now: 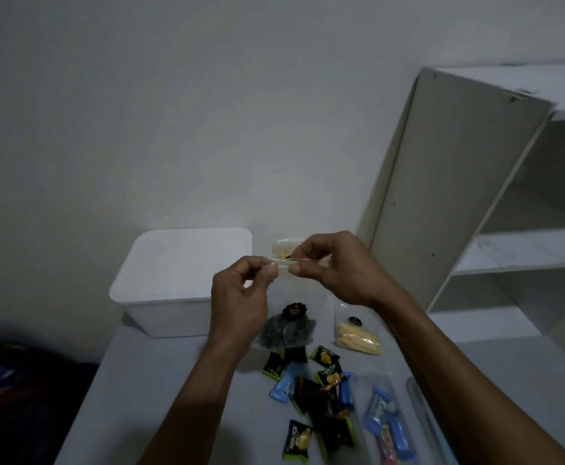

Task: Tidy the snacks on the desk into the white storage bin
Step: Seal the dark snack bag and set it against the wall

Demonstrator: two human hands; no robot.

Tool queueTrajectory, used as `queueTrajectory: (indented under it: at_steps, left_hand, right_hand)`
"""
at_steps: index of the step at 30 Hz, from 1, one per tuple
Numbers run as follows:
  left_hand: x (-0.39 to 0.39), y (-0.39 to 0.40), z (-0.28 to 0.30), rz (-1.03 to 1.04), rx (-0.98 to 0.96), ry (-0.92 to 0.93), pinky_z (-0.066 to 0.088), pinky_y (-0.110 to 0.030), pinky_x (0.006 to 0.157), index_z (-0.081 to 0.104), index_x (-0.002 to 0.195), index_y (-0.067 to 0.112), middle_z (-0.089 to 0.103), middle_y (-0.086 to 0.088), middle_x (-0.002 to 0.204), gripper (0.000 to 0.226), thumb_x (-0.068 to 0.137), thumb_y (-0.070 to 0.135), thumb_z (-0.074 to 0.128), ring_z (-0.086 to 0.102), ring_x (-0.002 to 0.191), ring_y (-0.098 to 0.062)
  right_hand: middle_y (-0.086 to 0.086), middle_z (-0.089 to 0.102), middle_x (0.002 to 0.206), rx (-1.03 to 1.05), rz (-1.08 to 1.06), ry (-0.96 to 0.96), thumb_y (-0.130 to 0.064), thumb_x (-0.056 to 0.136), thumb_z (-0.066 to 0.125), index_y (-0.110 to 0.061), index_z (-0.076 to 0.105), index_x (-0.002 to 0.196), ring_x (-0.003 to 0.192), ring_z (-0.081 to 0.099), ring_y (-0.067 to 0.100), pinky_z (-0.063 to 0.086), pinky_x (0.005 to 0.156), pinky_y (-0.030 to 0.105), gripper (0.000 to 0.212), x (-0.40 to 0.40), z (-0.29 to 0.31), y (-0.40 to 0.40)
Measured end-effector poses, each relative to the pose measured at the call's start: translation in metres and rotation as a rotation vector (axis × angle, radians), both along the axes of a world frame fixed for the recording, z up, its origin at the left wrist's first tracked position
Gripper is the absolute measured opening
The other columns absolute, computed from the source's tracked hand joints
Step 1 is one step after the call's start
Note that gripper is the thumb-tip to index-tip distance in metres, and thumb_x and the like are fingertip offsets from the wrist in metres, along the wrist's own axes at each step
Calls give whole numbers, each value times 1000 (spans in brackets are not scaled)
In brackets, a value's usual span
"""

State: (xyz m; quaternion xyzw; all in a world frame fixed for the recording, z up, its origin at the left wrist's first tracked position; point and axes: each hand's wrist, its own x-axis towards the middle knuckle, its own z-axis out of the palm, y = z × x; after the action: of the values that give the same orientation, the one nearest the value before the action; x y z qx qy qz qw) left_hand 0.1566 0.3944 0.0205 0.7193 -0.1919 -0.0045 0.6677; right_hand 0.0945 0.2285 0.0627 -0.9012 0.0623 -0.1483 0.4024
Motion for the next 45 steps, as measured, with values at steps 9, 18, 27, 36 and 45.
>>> queueTrajectory:
  at_steps: [9, 18, 27, 36, 45]
  left_hand:
    - [0, 16, 7, -7, 23, -35, 55, -26, 75, 72, 83, 20, 72, 5, 81, 9, 90, 17, 68, 67, 86, -13]
    - [4, 27, 9, 6, -13, -25, 52, -15, 70, 70, 81, 18, 72, 2, 80, 11, 90, 14, 67, 67, 82, -12]
    - [5, 26, 10, -83, -11, 3, 55, -20, 73, 73, 80, 15, 73, 1, 79, 9, 87, 10, 71, 65, 78, -6]
    - [8, 16, 7, -135, -41, 51, 51, -16, 69, 73, 79, 16, 73, 6, 73, 10, 84, 8, 73, 66, 74, -5]
    - [8, 11, 4, -99, -48, 92, 50, -13, 67, 73, 75, 19, 71, 12, 69, 13, 81, 7, 76, 64, 70, 1]
  right_hand:
    - [-4, 70, 94, -235, 58, 58, -32, 94, 63, -22, 69, 94, 89, 62, 11, 54, 80, 36, 11, 9, 15, 27]
    - [-9, 69, 92, -205, 71, 75, -34, 92, 65, -25, 68, 90, 88, 60, 7, 50, 79, 31, 11, 9, 16, 25]
    - [-12, 68, 89, -192, 98, 65, -33, 93, 66, -27, 67, 87, 83, 59, 0, 45, 72, 24, 8, 5, 15, 24]
    - [-13, 69, 88, -214, 34, 58, -37, 91, 67, -31, 67, 86, 86, 63, 6, 54, 80, 38, 8, 0, 12, 13]
    - [-12, 71, 84, -99, -19, 23, -33, 88, 72, -25, 72, 84, 69, 58, -9, 43, 68, 24, 9, -9, 0, 3]
